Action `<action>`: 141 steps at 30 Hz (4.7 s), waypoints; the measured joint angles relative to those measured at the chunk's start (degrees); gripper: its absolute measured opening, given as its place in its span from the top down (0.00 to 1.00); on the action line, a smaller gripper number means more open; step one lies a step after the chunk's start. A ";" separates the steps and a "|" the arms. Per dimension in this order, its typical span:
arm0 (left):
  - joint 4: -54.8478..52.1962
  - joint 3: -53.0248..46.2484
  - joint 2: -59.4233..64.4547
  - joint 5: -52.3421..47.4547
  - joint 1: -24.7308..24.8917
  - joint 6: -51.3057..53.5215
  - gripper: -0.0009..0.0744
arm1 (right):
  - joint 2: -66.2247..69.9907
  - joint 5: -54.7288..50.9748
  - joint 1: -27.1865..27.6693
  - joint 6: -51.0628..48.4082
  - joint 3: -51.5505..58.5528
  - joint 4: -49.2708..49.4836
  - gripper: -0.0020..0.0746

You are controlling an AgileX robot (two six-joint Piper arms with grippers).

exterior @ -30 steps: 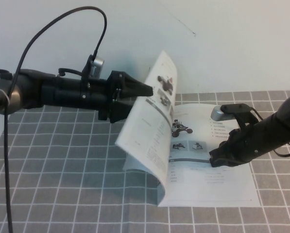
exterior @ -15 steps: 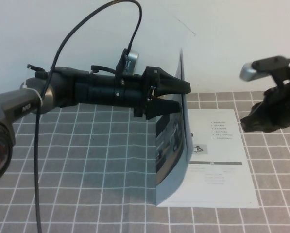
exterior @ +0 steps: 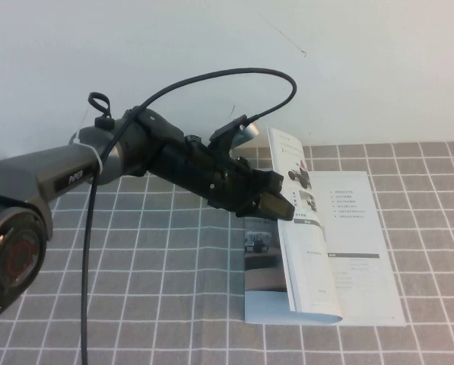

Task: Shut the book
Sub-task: 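Close the open booklet and leave it lying on the table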

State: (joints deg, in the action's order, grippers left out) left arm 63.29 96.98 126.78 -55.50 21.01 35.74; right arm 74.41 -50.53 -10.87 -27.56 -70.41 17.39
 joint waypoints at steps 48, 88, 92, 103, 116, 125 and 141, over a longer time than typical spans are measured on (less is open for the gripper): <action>-48.44 30.22 -17.28 -16.08 0.43 -23.67 0.99 | -35.84 -8.75 0.10 7.80 22.25 -16.40 0.98; -54.90 -48.24 -70.17 16.26 0.55 -29.51 0.99 | -64.03 3.80 0.10 15.86 46.28 -17.39 0.98; -56.41 -48.49 -70.17 16.47 0.55 -29.64 0.99 | -64.07 3.80 0.10 15.86 46.28 -17.39 0.98; -74.77 -48.72 -75.95 20.93 -0.35 -39.48 0.99 | -64.16 3.89 0.10 15.86 46.28 -17.39 0.98; -72.42 -62.77 -106.39 22.27 -11.26 -41.22 0.99 | -64.16 3.89 0.10 15.86 46.28 -16.90 0.98; -61.45 -82.99 -122.08 25.89 -14.38 -40.46 0.99 | -64.16 3.92 0.10 15.86 46.28 -16.90 0.98; -59.77 -98.20 -127.26 37.94 -14.38 -36.16 0.99 | -64.16 4.02 0.10 15.86 46.28 -16.79 0.98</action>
State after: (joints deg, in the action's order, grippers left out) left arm 3.53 -1.22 -0.48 -17.56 6.64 -0.42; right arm 10.24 -46.51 -10.77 -11.70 -24.13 0.60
